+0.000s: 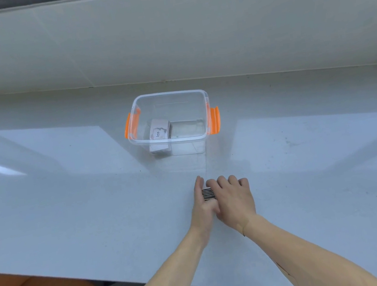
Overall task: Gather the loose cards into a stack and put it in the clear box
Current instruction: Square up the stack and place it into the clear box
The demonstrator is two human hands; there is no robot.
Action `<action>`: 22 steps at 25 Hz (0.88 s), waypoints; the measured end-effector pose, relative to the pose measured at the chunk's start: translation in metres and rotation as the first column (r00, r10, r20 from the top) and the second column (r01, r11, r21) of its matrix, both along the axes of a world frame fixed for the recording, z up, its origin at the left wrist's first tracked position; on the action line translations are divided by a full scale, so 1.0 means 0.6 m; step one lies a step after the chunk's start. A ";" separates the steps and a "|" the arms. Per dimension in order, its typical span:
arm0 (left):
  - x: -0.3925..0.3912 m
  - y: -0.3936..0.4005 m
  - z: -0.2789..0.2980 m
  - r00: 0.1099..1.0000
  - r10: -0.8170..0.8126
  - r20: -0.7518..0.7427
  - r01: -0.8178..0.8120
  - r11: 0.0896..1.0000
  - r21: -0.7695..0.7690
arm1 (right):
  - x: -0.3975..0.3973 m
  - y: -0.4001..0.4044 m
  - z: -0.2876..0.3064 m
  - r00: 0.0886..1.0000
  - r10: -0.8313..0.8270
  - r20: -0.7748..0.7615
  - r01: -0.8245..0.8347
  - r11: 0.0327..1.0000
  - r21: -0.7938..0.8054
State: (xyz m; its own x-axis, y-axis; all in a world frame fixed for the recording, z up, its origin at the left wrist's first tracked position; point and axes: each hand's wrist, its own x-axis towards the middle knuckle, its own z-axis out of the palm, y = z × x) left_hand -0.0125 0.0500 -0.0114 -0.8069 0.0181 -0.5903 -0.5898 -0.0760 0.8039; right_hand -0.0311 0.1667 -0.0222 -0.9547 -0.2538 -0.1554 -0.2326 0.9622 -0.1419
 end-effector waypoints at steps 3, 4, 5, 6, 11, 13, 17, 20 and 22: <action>-0.004 0.011 0.006 0.990 -0.138 0.015 0.138 0.990 0.016 | 0.005 0.005 -0.002 1.000 0.000 -0.004 0.000 1.000 0.014; -0.006 0.007 0.007 0.992 -0.128 0.013 0.127 0.992 0.010 | 0.004 0.004 -0.002 1.000 -0.004 -0.002 0.004 1.000 0.013; -0.007 0.005 0.008 0.994 -0.108 0.012 0.108 0.994 0.010 | 0.004 0.003 -0.002 1.000 -0.007 -0.003 0.007 1.000 0.003; -0.007 0.006 0.008 0.996 -0.094 0.013 0.094 0.996 0.008 | 0.003 0.003 -0.002 1.000 -0.003 -0.001 0.003 1.000 -0.007; -0.012 -0.003 0.003 0.965 -0.259 -0.031 0.251 0.953 -0.170 | -0.005 0.016 -0.004 1.000 0.003 0.014 -0.002 0.998 -0.070; -0.016 -0.014 0.005 0.899 -0.433 -0.056 0.374 0.830 -0.413 | -0.004 0.015 -0.005 1.000 0.005 0.025 -0.003 0.999 -0.052; -0.023 -0.030 0.001 0.707 -0.705 0.063 0.460 0.390 -0.798 | -0.009 0.017 -0.007 0.999 0.027 0.046 -0.025 0.998 -0.058; -0.027 -0.034 -0.005 0.633 -0.768 0.096 0.445 0.261 -0.856 | -0.008 0.034 -0.003 0.999 0.034 0.040 -0.031 0.997 -0.073; -0.034 -0.032 -0.004 0.596 -0.795 0.113 0.440 0.206 -0.874 | 0.000 0.065 0.000 0.996 -0.069 0.051 0.076 0.987 -0.144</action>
